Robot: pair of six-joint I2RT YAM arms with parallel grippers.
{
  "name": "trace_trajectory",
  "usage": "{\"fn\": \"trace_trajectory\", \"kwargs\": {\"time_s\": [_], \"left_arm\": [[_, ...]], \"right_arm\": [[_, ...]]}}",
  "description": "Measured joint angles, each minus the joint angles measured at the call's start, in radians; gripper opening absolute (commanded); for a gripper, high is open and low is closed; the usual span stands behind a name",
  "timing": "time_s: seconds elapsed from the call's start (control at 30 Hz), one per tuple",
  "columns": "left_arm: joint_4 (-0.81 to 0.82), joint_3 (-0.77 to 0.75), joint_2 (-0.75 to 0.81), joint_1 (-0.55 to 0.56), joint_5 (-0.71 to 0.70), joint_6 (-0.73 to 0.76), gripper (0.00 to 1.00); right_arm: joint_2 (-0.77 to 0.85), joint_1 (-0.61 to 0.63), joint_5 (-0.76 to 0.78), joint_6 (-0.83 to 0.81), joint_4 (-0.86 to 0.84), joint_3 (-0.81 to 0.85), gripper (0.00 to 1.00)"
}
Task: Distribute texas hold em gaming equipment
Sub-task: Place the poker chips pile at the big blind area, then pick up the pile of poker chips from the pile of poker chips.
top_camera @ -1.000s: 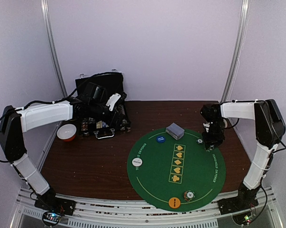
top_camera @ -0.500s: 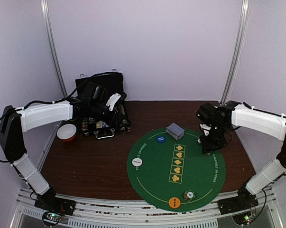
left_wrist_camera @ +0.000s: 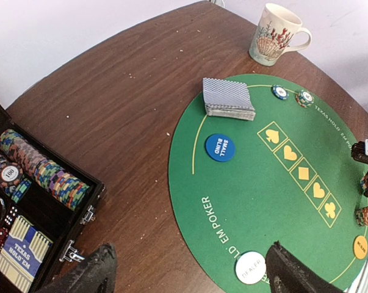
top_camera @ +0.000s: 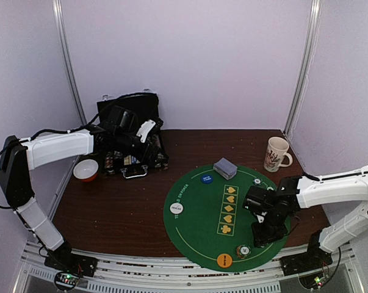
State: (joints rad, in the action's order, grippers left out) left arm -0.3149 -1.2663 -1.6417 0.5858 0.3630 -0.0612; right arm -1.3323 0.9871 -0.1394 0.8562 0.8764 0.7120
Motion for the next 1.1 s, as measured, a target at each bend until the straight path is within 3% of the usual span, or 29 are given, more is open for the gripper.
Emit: {"fn": "trace_trajectory", "kwargs": {"time_s": [0.23,0.37,0.43,0.97,1.1], "left_arm": [[0.000,0.000,0.001,0.000,0.000,0.000,0.88],[0.000,0.000,0.007,0.000,0.000,0.000,0.88],[0.000,0.000,0.008,0.000,0.000,0.000,0.88],[0.000,0.000,0.008,0.000,0.000,0.000,0.88],[0.000,0.000,0.008,0.000,0.000,0.000,0.88]], "right_arm": [[-0.047,0.005,-0.006,0.028,-0.043,-0.036,0.02],[-0.048,0.006,-0.007,0.031,-0.043,-0.035,0.32],[-0.051,0.006,-0.005,0.031,-0.040,-0.032,0.39],[-0.095,0.010,0.069,0.006,0.068,0.089,0.68],[-0.093,-0.027,0.135,-0.031,0.159,0.231,0.89]]}}
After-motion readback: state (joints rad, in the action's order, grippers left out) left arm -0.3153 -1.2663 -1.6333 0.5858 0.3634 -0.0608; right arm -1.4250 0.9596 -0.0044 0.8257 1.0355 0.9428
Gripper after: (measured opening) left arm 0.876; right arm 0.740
